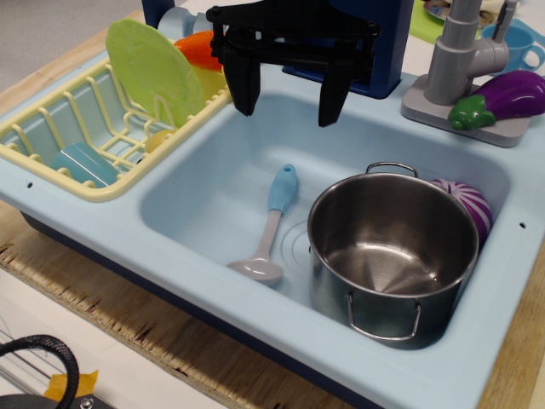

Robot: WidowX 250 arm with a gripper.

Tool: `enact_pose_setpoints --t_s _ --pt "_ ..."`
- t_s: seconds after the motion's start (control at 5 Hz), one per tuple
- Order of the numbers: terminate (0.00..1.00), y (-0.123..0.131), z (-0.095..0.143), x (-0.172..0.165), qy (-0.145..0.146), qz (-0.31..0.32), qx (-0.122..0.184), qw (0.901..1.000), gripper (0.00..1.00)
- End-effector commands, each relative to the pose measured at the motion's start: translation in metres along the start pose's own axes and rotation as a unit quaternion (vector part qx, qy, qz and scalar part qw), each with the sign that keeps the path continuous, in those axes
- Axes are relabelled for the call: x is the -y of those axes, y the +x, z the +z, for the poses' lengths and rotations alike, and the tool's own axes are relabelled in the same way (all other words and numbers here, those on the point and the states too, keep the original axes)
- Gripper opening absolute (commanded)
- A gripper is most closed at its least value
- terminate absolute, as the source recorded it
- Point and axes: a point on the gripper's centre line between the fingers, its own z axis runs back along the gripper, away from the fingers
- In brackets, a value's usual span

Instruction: Put spoon in pot

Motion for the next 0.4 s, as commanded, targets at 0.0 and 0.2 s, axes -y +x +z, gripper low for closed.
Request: enact_pose_setpoints --t_s 0.0,0.2 --pt "0.0 0.0 0.0 0.0 0.0 0.0 0.0 1.0 1.0" --pt "0.0 -0.002 -0.011 0.001 -0.009 0.013 0.004 0.9999 1.0"
